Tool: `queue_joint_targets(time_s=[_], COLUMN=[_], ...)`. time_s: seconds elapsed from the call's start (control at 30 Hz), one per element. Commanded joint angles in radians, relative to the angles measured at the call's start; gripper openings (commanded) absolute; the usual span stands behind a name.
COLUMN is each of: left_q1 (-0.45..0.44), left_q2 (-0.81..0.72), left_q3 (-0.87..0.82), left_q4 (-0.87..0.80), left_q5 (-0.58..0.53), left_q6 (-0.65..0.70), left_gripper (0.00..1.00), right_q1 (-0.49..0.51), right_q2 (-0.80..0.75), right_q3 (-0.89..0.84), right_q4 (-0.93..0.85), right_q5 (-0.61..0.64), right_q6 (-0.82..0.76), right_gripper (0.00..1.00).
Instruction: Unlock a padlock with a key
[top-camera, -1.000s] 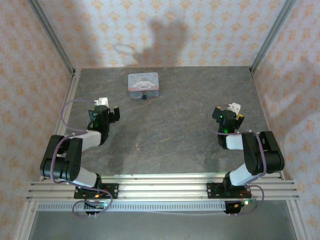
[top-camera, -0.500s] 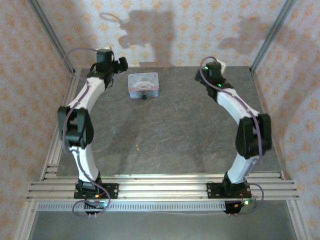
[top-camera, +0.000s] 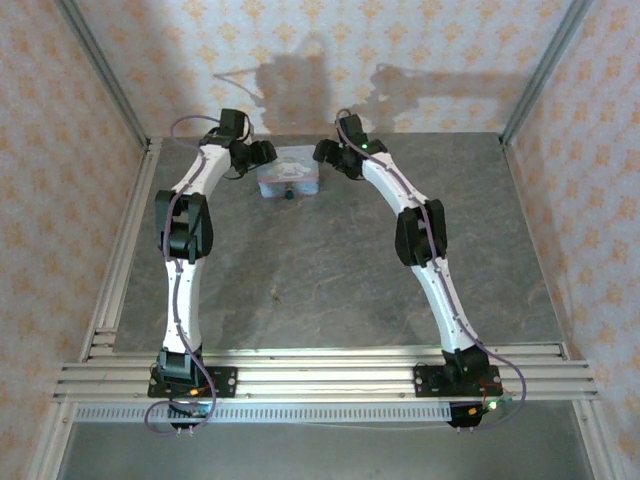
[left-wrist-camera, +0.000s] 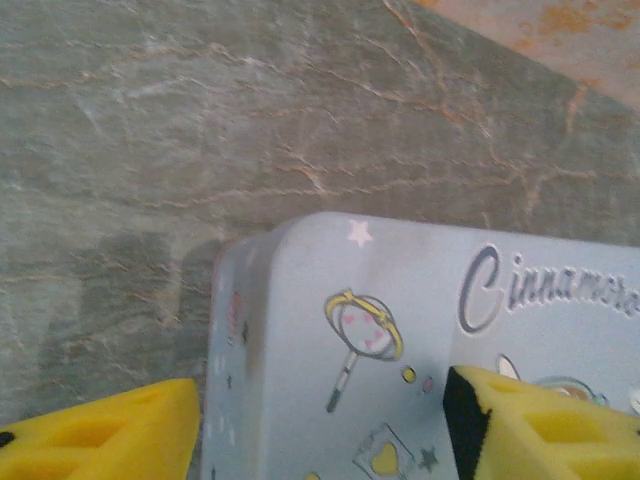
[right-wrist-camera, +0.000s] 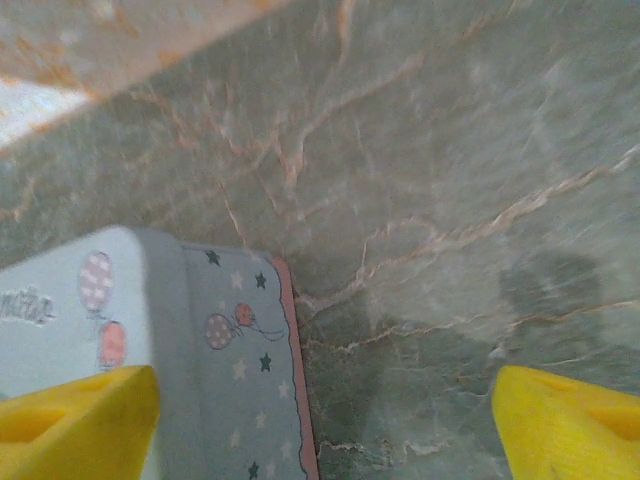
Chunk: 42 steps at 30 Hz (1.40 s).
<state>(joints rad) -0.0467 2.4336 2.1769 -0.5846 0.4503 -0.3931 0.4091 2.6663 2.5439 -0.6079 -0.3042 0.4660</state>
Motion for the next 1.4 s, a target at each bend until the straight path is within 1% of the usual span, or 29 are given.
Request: queue_joint_targets(time_s=[0.0,0.07,0.1,0.17,0.23,0.27,0.33,0.43,0.53,0.6,0.67,0.7,0.73,0.8,0.83,0.9,0.97,1.07,1.13,1.2,1.27,1.3,1.37], left_q1=[-0.039,-0.070,-0.089,-0.132,-0.183,-0.206,-0.256,-0.315,-0.361,-0.390,-0.413,-0.420,-0.425,-0.424,-0.423,-0.417,-0.404,-0.365,-0.335,-0.310,-0.293,-0.288,-0.287], left_q2=[-0.033,-0.062,-0.077,-0.097,-0.117,-0.128,-0.153,-0.176,-0.214,-0.248,-0.284,-0.302,-0.314,-0.332,-0.345,-0.382,-0.438,-0.563,-0.651,-0.728,-0.798,-0.832,-0.888], left_q3=[-0.051,-0.119,-0.152,-0.198,-0.255,-0.286,-0.351,-0.394,-0.446,-0.495,-0.539,-0.565,-0.565,-0.521,-0.502,-0.492,-0.536,-0.665,-0.760,-0.843,-0.919,-0.955,-1.032], left_q4=[-0.045,-0.008,0.012,0.029,0.056,0.077,0.123,0.135,0.151,0.174,0.202,0.241,0.235,0.142,0.099,0.035,0.008,-0.004,-0.033,-0.071,-0.117,-0.142,-0.166], left_q5=[0.097,0.103,0.103,0.103,0.100,0.098,0.093,0.061,0.015,-0.016,-0.073,-0.075,-0.087,-0.166,-0.208,-0.279,-0.331,-0.356,-0.384,-0.412,-0.416,-0.405,-0.348], left_q6=[0.002,-0.009,-0.014,-0.024,-0.048,-0.060,-0.089,-0.103,-0.125,-0.135,-0.186,-0.200,-0.193,-0.152,-0.107,-0.070,-0.054,-0.058,-0.058,-0.054,-0.046,-0.043,-0.047], left_gripper=[0.63,0.63,0.63,0.62,0.62,0.62,0.62,0.62,0.62,0.62,0.62,0.62,0.63,0.66,0.67,0.70,0.72,0.74,0.74,0.74,0.72,0.70,0.67], right_q1=[0.002,0.002,0.003,0.005,0.004,0.003,-0.006,-0.016,-0.029,-0.046,-0.069,-0.082,-0.095,-0.106,-0.109,-0.116,-0.117,-0.113,-0.098,-0.063,-0.017,0.009,0.054], right_q2=[0.006,-0.038,-0.081,-0.208,-0.361,-0.420,-0.537,-0.664,-0.727,-0.746,-0.767,-0.789,-0.816,-0.867,-0.888,-0.915,-0.939,-0.965,-0.989,-1.019,-1.046,-1.058,-1.073], right_q3=[0.019,-0.058,-0.134,-0.357,-0.628,-0.725,-0.901,-1.069,-1.140,-1.154,-1.159,-1.161,-1.170,-1.172,-1.167,-1.155,-1.163,-1.203,-1.232,-1.257,-1.270,-1.276,-1.291], right_q4=[-0.066,-0.085,-0.077,0.010,0.135,0.168,0.203,0.215,0.171,0.143,0.106,0.089,0.088,0.067,0.049,0.011,-0.010,0.003,0.016,0.027,0.028,0.028,0.031], right_q5=[-0.099,-0.091,-0.077,-0.053,-0.025,0.001,0.040,0.077,0.104,0.097,0.102,0.105,0.104,0.132,0.145,0.156,0.160,0.117,0.104,0.128,0.162,0.176,0.182], right_q6=[0.042,0.029,0.021,0.021,0.035,0.043,0.058,0.077,0.084,0.078,0.079,0.083,0.071,0.027,0.005,-0.033,-0.050,-0.032,-0.012,-0.005,-0.006,-0.007,-0.001], right_gripper=[0.82,0.80,0.80,0.79,0.79,0.79,0.79,0.79,0.80,0.80,0.81,0.81,0.82,0.83,0.83,0.84,0.84,0.84,0.84,0.84,0.84,0.83,0.83])
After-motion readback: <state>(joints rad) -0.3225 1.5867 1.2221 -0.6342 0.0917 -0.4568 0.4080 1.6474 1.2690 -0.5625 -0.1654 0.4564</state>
